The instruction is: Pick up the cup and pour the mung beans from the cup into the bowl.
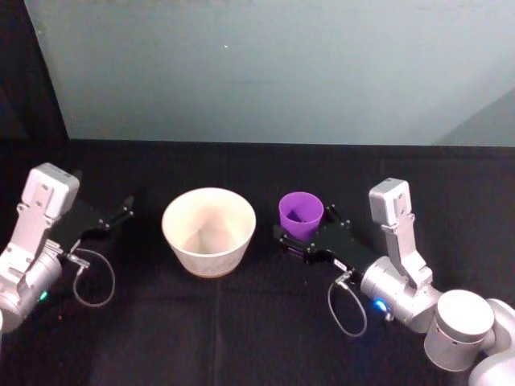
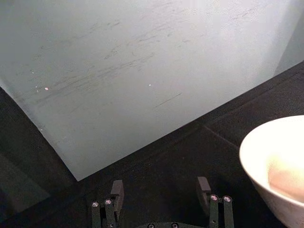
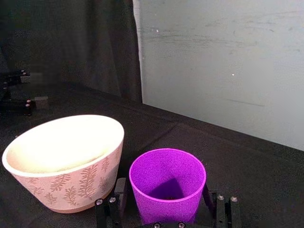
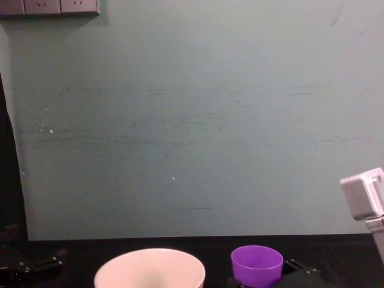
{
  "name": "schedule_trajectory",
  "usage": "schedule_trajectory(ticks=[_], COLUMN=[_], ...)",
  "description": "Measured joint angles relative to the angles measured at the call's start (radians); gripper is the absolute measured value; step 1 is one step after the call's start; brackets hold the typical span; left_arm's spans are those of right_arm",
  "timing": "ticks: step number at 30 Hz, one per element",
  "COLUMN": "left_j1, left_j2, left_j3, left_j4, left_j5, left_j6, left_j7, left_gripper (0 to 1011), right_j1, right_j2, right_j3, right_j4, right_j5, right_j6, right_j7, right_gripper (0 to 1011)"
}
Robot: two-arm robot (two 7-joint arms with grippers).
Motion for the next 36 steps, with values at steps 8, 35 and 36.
schedule_trajectory(ticks=[8,35,36], left_j1=[0.000,0.000,0.000], left_j2=[0.000,0.000,0.000], left_j3=[0.000,0.000,0.000], left_j4=[0.000,0.000,0.000], left_j5=[0.000,0.000,0.000], left_j6=[0.000,0.000,0.000], left_j7=[0.000,0.000,0.000], left_gripper=[1011,1011,1012], right_j1=[0.001,-0.093,-0.093], right_j2=[-0.015,0.041,0.042], right_j3=[0.018,0.099,0.101], right_j4=[0.015,-0.341,-0.349], right_j5=[-0.011,-0.013,-0.010], right_j6=[-0.005,0.214,0.222], right_j7=[0.012,-0.034,-0.034], right_gripper=[911,723,723])
